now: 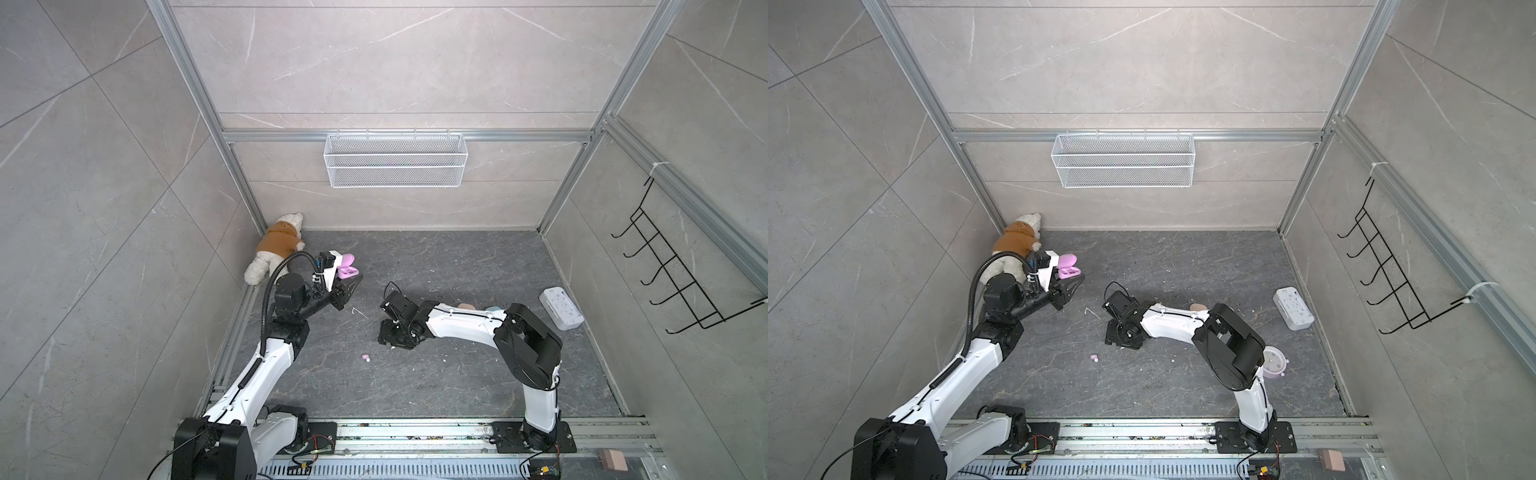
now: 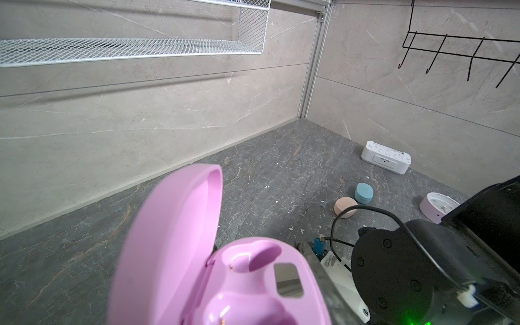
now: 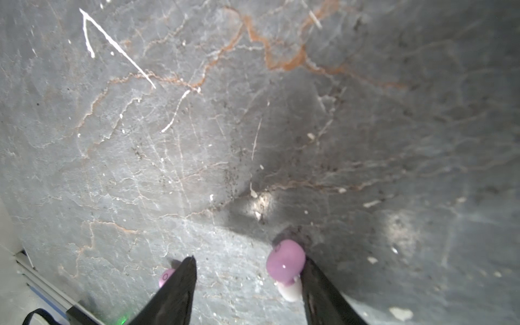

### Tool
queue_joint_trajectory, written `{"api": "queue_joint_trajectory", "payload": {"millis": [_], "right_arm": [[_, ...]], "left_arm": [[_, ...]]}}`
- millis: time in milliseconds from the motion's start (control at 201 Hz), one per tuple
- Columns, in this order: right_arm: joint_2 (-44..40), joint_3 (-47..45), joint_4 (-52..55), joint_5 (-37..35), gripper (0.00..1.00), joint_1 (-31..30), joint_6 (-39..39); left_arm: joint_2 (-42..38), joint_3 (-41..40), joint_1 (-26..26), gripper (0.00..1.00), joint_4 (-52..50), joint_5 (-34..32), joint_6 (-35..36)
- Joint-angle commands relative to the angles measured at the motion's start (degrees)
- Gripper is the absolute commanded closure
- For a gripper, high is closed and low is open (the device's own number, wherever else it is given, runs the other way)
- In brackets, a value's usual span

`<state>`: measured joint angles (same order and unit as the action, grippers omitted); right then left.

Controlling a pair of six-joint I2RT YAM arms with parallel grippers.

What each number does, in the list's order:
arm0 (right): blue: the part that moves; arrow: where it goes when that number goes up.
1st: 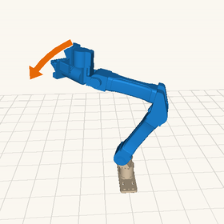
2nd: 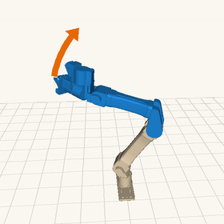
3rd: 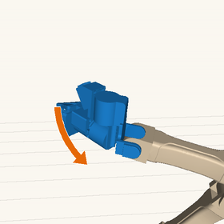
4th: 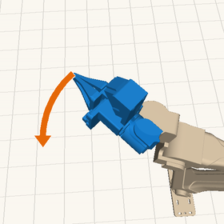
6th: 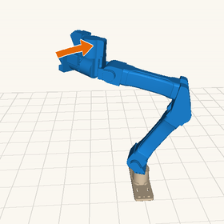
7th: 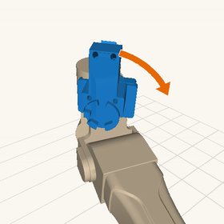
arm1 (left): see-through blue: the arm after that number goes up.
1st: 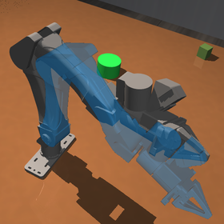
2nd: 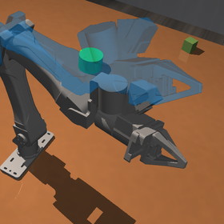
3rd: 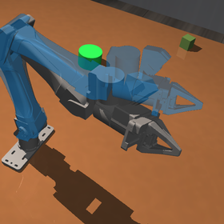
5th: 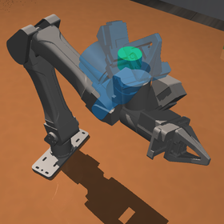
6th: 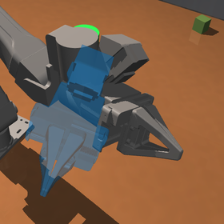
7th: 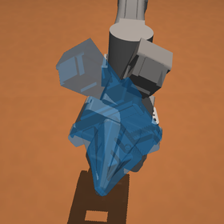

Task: Insert wireless bluetooth earbuds into charging case
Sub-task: Rotate the wireless bluetooth earbud at the center of the table, then pick up the wireless bluetooth earbud from the center of the table.

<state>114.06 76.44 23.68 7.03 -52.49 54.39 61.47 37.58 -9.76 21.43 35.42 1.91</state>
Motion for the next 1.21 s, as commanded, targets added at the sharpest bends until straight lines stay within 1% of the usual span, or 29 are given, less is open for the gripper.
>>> {"api": "queue_joint_trajectory", "payload": {"millis": [0,109,174,289,328,398,687,876,1209], "right_arm": [[1.96,3.46,6.27,-2.77,0.39,-0.13,-4.22],[3.51,6.63,12.54,-4.74,0.39,-0.10,-8.61],[3.45,7.13,14.29,-6.25,0.40,0.04,-9.96],[4.29,8.43,15.00,-4.92,0.42,0.21,-11.29],[4.70,8.87,15.08,-4.67,0.43,0.21,-11.27],[4.86,8.88,14.35,-4.46,0.47,0.22,-10.77],[6.22,9.79,13.63,-3.69,0.56,0.19,-10.36],[6.45,9.68,13.23,-5.16,0.61,0.19,-10.00],[7.06,9.46,13.12,-4.74,0.75,0.20,-9.73]], "left_arm": [[-1.10,0.83,-0.22,0.82,2.06,0.02,-0.20],[-1.03,0.87,-0.26,0.82,1.97,0.07,-0.22],[-1.09,0.90,-0.28,0.82,1.86,0.09,-0.30],[-1.11,0.83,-0.26,0.82,2.07,0.09,-0.40],[-1.00,0.76,-0.26,0.82,2.07,0.07,-0.42],[-1.14,0.84,-0.26,0.82,2.08,-0.05,-0.46],[-1.71,0.70,-0.26,0.82,2.13,-0.14,-0.51],[-1.69,0.74,-0.26,0.82,2.30,0.06,-0.56],[-1.86,0.66,-0.28,0.82,2.21,-0.02,-0.45]]}}
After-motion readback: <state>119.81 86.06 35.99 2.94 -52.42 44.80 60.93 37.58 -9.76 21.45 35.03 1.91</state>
